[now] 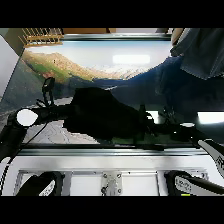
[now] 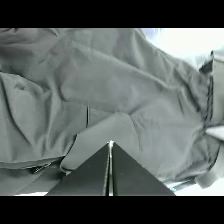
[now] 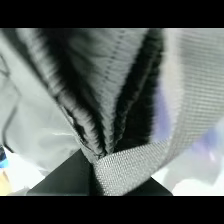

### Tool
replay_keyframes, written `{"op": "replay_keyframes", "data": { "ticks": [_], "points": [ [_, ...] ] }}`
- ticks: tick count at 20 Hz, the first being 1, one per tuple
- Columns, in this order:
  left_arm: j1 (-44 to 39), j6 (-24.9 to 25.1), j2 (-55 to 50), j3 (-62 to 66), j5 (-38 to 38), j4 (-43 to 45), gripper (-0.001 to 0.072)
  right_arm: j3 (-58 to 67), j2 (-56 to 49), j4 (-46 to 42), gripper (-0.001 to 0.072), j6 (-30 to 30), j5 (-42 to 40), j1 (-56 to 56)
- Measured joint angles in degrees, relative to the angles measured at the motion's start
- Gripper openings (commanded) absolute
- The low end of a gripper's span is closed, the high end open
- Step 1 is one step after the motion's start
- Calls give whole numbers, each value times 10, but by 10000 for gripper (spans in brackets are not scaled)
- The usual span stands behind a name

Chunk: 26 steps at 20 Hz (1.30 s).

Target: Fold the clothes and pants, and hang the long-sleeved shirts on hangers.

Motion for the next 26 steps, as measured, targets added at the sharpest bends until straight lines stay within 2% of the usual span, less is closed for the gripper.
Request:
{"op": "replay_keyframes", "data": {
  "ticks": [5, 9, 13, 16, 20, 24, 25, 26],
  "points": [
    [0, -5, 0, 0, 0, 0, 9, 161, 30, -104, 15, 95, 2, -85],
    [0, -10, 0, 0, 0, 0, 9, 273, 45, -149, 15, 157, -24, -224],
    [0, -13, 0, 0, 0, 0, 9, 313, 71, -194, 14, 194, -42, -384],
    [0, -19, 0, 0, 0, 0, 9, 314, 99, -297, 14, 263, -46, -476],
    [0, -23, 0, 0, 2, 0, 9, 263, 148, -440, 14, 360, -27, -529],
    [0, -24, 0, 0, 2, 0, 9, 172, 203, -507, 16, 418, -14, -543],
    [0, -24, 0, 0, 1, 0, 9, 154, 214, -521, 24, 425, -12, -544],
    [0, -25, 0, 0, 1, 0, 9, 142, 222, -533, 81, 431, -10, -546]
  ]
}}
